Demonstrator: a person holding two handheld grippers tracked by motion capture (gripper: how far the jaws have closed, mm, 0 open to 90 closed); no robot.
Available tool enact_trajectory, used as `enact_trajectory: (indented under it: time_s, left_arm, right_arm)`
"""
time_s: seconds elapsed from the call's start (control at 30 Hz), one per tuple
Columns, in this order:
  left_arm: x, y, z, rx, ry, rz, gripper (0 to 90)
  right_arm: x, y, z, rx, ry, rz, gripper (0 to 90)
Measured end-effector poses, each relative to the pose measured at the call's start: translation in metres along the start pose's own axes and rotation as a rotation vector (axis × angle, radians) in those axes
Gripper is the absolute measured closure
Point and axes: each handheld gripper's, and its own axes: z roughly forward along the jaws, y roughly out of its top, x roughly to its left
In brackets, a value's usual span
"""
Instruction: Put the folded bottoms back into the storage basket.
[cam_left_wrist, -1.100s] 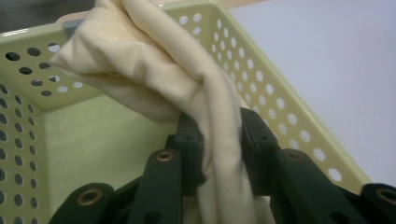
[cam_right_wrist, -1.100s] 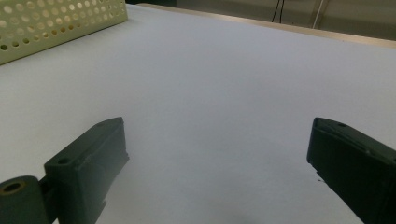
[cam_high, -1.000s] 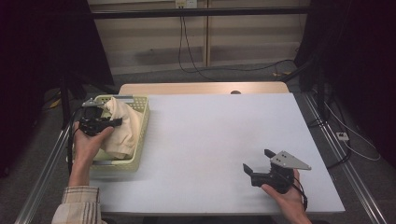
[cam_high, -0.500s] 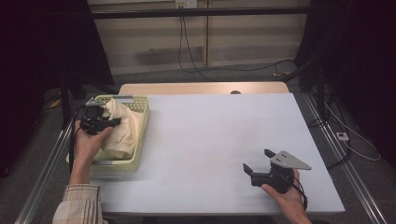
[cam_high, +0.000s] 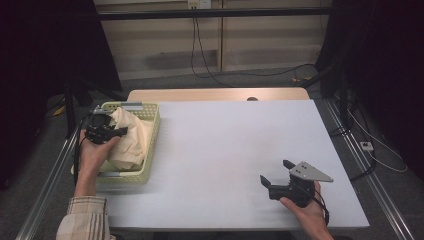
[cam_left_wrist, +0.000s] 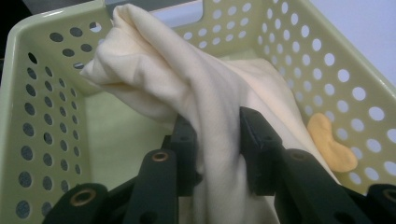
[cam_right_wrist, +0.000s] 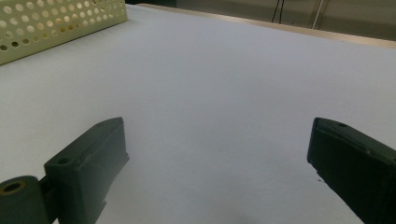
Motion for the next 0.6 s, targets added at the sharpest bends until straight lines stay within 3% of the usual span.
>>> enact_trajectory:
  time_s: [0.2,0.37,0.6]
  left_arm:
    - [0.000,-0.001,0.003,0.016,0.028,0.007,69.2]
    - [0.002,-0.004,0.006,0.014,0.035,-0.017,69.4]
    - [0.011,-0.007,0.013,0.052,0.065,-0.049,69.3]
  right_arm:
    - [0.000,0.000,0.000,0.000,0.001,0.002,4.6]
    - [0.000,0.000,-0.001,0.000,0.000,0.002,4.6]
    - [0.000,0.000,0.000,0.002,0.001,-0.001,4.7]
